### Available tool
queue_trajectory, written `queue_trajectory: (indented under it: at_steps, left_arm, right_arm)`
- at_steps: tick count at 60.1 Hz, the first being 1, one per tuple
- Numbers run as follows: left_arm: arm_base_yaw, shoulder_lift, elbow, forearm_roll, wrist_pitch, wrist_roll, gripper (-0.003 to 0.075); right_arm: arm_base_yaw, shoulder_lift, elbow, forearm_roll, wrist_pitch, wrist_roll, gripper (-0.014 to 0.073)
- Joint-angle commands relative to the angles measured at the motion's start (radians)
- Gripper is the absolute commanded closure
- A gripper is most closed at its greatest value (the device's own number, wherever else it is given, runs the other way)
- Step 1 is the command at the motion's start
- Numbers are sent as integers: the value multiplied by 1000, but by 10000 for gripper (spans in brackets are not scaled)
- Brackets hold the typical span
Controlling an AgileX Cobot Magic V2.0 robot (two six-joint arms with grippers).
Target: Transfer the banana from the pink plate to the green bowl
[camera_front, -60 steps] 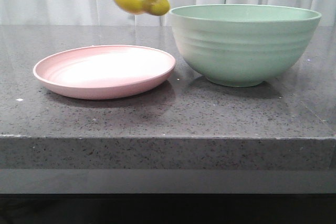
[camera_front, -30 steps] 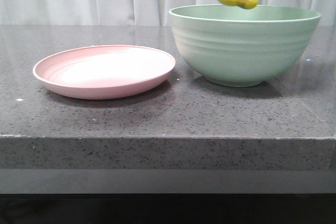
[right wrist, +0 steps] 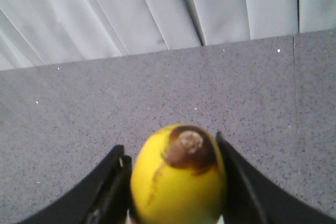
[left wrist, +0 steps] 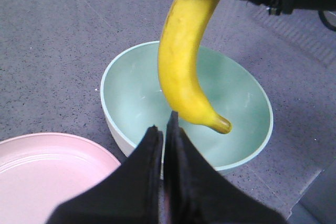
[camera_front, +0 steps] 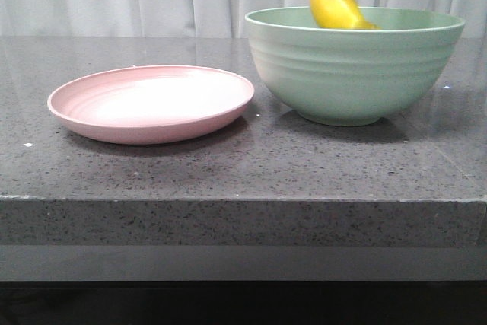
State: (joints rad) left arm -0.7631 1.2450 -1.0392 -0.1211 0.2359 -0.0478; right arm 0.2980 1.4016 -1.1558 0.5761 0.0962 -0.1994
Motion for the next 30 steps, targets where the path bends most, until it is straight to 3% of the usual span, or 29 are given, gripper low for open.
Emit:
queue_trajectory:
  at_steps: [1, 19, 23, 30]
  left_arm:
    - [-8, -32, -33, -11, -68, -2, 741]
    - [-8, -32, -33, -11, -68, -2, 741]
    - [-8, -32, -33, -11, -68, -2, 741]
    - [-8, -32, -33, -11, -68, -2, 741]
  right_arm:
    - [-5, 9, -34, -28, -56, -12, 539]
    - [-5, 117, -34, -83, -17, -12, 524]
    - [-5, 122, -34, -83, -15, -12, 470]
    - [-5, 124, -34, -83, -14, -12, 301]
